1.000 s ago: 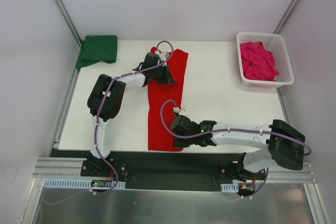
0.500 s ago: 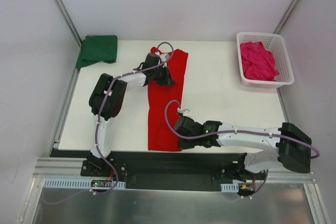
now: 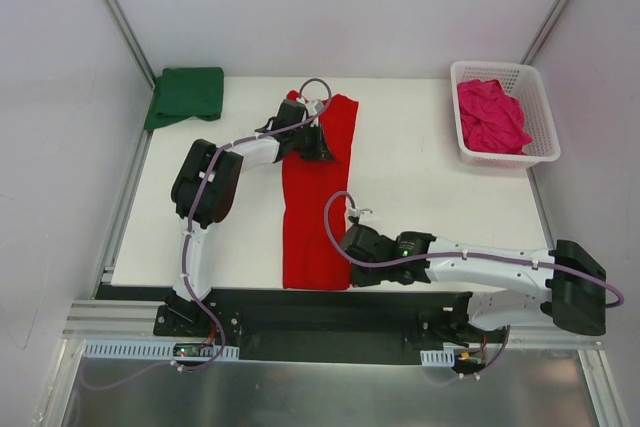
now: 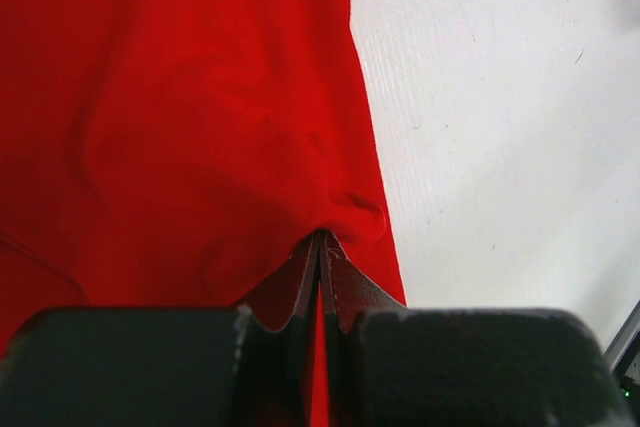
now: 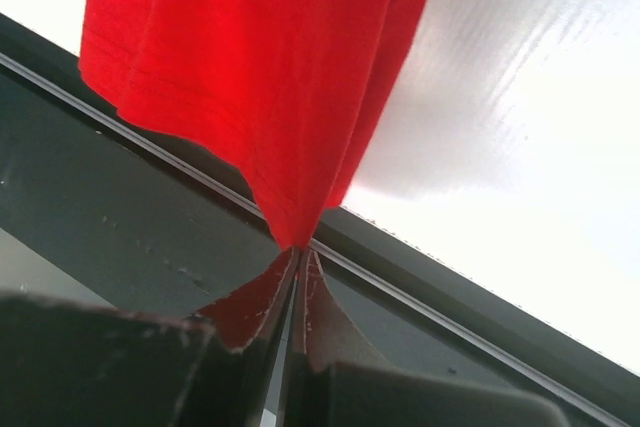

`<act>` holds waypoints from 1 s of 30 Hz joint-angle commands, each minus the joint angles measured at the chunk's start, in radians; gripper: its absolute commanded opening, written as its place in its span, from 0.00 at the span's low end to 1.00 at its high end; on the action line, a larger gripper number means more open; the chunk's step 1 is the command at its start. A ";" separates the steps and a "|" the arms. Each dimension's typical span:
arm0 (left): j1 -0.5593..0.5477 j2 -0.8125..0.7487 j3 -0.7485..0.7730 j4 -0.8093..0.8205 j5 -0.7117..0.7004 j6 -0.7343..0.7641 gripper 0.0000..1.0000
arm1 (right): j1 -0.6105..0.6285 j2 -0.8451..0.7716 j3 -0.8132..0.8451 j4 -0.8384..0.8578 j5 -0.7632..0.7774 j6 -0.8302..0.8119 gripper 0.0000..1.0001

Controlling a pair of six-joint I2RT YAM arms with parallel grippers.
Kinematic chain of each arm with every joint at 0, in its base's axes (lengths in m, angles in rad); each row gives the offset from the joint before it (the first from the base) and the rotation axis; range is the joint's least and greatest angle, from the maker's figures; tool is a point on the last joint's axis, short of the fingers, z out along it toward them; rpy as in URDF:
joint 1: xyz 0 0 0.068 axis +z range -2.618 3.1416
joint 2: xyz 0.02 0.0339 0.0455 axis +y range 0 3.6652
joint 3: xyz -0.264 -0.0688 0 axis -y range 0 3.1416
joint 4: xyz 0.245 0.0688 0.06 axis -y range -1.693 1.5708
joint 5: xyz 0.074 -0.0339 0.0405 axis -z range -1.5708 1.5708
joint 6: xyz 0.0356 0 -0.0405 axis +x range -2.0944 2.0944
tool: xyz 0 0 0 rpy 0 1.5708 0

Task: Fold and stack the t-shirts
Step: Rotate the tshirt 90 degrees

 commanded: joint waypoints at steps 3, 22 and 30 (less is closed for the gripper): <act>0.014 0.014 0.042 -0.014 -0.001 0.027 0.00 | 0.013 -0.031 0.038 -0.113 0.064 0.034 0.15; 0.018 0.017 0.041 -0.020 -0.002 0.033 0.00 | 0.048 0.125 0.114 0.045 0.041 -0.072 0.29; 0.024 0.012 0.035 -0.020 -0.002 0.033 0.00 | 0.048 0.231 0.112 0.108 0.020 -0.080 0.29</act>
